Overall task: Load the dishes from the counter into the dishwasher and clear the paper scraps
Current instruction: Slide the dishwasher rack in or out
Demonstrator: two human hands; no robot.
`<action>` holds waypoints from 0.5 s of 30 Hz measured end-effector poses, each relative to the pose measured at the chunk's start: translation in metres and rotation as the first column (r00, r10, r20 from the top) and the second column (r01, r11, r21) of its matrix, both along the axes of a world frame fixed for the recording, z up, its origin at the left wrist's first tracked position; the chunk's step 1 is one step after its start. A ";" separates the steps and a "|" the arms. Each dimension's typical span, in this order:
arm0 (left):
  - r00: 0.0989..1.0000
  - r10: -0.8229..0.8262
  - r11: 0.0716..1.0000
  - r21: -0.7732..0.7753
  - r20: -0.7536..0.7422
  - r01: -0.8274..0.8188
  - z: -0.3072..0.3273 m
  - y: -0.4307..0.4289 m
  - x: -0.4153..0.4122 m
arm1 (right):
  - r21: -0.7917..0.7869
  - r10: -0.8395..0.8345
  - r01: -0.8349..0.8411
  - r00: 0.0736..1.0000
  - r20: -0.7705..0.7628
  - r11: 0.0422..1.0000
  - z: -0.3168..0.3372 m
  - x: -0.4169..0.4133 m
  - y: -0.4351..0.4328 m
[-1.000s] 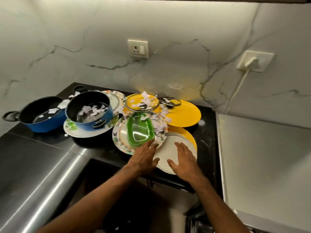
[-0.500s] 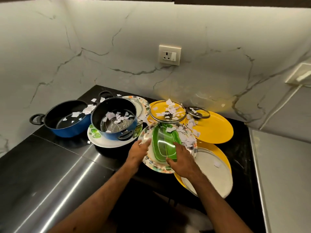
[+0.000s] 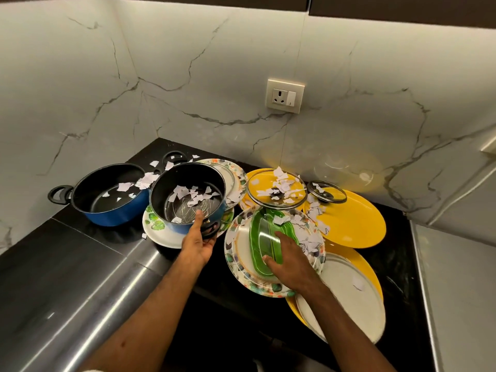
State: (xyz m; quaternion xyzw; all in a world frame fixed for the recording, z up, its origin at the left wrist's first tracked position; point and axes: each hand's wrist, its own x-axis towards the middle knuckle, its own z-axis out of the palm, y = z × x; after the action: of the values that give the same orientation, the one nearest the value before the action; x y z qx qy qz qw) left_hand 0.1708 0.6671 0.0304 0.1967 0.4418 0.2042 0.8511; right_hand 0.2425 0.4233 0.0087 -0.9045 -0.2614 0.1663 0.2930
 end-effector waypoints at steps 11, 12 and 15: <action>0.964 -0.034 0.990 0.126 -0.264 0.069 -0.001 0.023 0.012 | 0.118 0.068 -0.063 0.997 -0.038 0.991 0.006 0.031 0.020; 0.960 -0.031 0.983 0.164 -0.280 0.080 0.002 0.019 0.009 | 0.139 0.075 -0.069 0.996 -0.039 0.988 0.008 0.032 0.022; 0.951 -0.032 0.953 0.277 -0.307 0.121 0.013 -0.003 -0.001 | 0.235 0.080 -0.084 0.996 0.023 0.968 0.024 0.033 0.026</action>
State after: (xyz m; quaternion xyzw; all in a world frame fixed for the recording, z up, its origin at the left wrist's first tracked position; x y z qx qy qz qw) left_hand 0.1698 0.6638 0.0437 0.3661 0.5223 0.2015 0.7434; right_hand 0.2756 0.4492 0.0325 -0.8529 -0.3184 0.1403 0.3893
